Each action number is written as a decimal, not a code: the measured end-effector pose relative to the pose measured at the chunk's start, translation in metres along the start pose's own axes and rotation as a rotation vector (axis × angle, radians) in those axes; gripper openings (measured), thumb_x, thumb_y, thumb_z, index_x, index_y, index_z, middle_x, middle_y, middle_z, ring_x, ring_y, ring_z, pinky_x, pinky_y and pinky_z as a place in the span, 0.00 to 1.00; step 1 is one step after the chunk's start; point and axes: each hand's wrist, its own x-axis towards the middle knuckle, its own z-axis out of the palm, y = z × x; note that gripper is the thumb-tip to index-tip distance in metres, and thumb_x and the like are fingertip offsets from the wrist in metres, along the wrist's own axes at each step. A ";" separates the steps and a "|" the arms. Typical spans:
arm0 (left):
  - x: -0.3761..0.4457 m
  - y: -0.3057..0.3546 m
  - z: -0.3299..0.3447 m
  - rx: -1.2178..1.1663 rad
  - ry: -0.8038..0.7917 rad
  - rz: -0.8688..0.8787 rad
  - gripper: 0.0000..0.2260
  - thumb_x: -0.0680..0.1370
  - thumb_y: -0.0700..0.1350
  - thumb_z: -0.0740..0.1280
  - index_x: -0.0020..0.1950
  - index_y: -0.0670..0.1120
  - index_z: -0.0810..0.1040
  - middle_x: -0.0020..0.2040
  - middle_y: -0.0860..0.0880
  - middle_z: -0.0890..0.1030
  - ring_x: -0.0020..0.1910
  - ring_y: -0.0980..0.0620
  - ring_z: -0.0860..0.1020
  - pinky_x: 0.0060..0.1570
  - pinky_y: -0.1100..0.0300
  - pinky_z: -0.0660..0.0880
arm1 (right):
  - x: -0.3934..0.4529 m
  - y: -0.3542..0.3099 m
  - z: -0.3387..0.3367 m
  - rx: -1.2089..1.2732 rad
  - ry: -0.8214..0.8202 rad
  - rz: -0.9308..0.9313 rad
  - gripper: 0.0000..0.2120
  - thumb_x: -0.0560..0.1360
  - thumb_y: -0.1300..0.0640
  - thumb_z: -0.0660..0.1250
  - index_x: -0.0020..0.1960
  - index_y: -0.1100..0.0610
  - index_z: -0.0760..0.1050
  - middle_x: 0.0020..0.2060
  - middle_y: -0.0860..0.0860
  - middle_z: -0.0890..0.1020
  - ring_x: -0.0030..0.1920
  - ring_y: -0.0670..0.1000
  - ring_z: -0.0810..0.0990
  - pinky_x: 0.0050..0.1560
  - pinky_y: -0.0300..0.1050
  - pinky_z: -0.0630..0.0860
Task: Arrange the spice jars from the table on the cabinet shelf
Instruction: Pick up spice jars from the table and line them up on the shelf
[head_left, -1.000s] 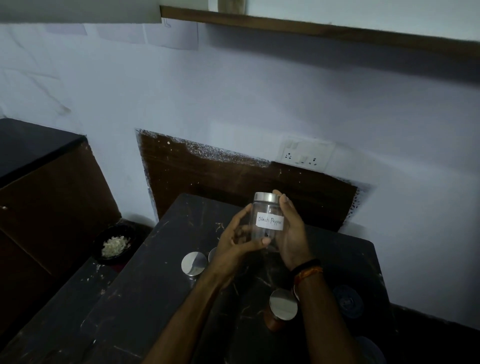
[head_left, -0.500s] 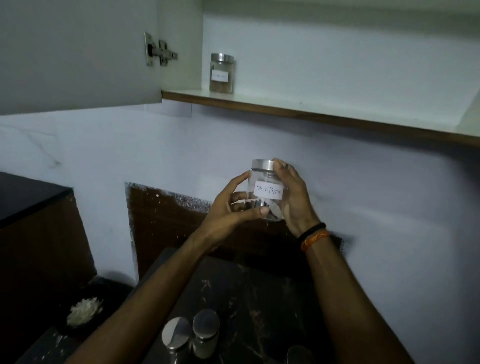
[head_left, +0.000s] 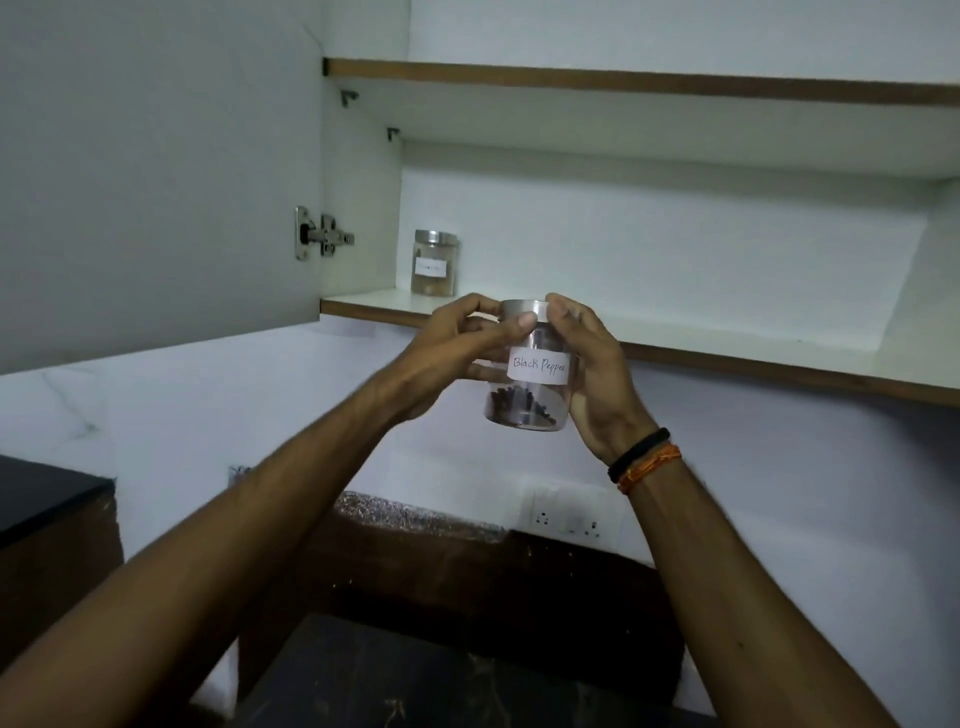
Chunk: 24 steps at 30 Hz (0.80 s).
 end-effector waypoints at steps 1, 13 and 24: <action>0.007 0.007 -0.003 0.023 -0.016 0.014 0.22 0.74 0.53 0.75 0.63 0.44 0.76 0.56 0.41 0.84 0.54 0.44 0.84 0.49 0.48 0.83 | 0.003 -0.003 0.002 0.006 0.002 -0.013 0.18 0.81 0.50 0.64 0.68 0.56 0.73 0.56 0.51 0.83 0.53 0.50 0.83 0.53 0.49 0.82; 0.070 0.060 -0.030 0.192 -0.140 0.153 0.15 0.74 0.48 0.75 0.60 0.48 0.82 0.53 0.46 0.85 0.50 0.49 0.85 0.41 0.60 0.81 | 0.067 -0.031 0.009 -0.103 0.023 -0.108 0.22 0.82 0.38 0.56 0.62 0.52 0.78 0.57 0.52 0.83 0.57 0.52 0.83 0.55 0.52 0.82; 0.123 0.027 -0.063 0.185 -0.049 0.104 0.18 0.75 0.42 0.74 0.64 0.45 0.79 0.56 0.44 0.83 0.53 0.46 0.84 0.41 0.59 0.81 | 0.130 0.011 -0.039 -1.210 0.283 -0.130 0.18 0.80 0.45 0.60 0.40 0.56 0.79 0.41 0.52 0.82 0.46 0.58 0.80 0.44 0.45 0.70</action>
